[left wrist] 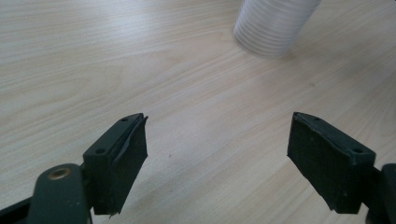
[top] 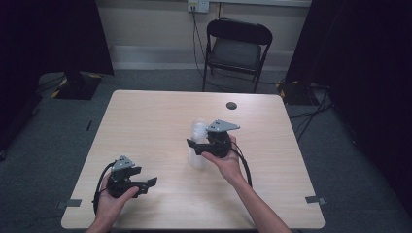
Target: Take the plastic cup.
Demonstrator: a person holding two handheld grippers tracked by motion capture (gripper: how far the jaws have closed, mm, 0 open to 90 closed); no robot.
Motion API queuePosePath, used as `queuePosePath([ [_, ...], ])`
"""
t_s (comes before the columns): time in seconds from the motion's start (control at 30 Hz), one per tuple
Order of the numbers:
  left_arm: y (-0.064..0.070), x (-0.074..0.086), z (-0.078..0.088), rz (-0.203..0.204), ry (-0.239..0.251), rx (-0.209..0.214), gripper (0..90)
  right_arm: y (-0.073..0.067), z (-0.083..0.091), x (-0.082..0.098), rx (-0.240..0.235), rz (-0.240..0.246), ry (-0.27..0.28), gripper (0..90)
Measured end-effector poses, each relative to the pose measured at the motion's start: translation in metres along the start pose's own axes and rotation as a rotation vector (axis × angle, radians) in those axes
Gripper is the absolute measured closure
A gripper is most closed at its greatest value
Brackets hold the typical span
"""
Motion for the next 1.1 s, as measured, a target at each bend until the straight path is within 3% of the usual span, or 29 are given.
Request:
queuePosePath([
  [0.3,-0.001,0.0,0.0,0.012,0.002,-0.009,19.8,-0.003,0.002,-0.007,-0.005,0.0,0.016,30.6],
  [0.53,0.001,0.0,-0.001,-0.014,-0.007,-0.014,19.8,-0.004,0.005,-0.013,-0.012,-0.008,0.029,30.6],
  [0.67,0.001,0.0,-0.002,-0.006,-0.002,-0.016,19.8,-0.004,0.007,-0.016,-0.014,-0.011,0.038,30.6],
  [0.87,0.001,-0.001,-0.001,0.01,0.013,0.0,21.2,-0.004,0.009,-0.02,-0.02,-0.013,0.043,30.7],
  [1.1,0.003,0.0,-0.004,-0.008,-0.014,0.01,25.4,-0.007,0.013,-0.025,-0.026,-0.012,0.049,30.5],
])
Point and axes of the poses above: each handheld gripper's, and its own axes: z roughly backward along the jaws, x roughly out of its underside, y roughly to its right, the point moved 3 cm from there along -z, roughly forward along the jaws, and after that the axes turned 15 degrees about -z, right-handed, at the moved point
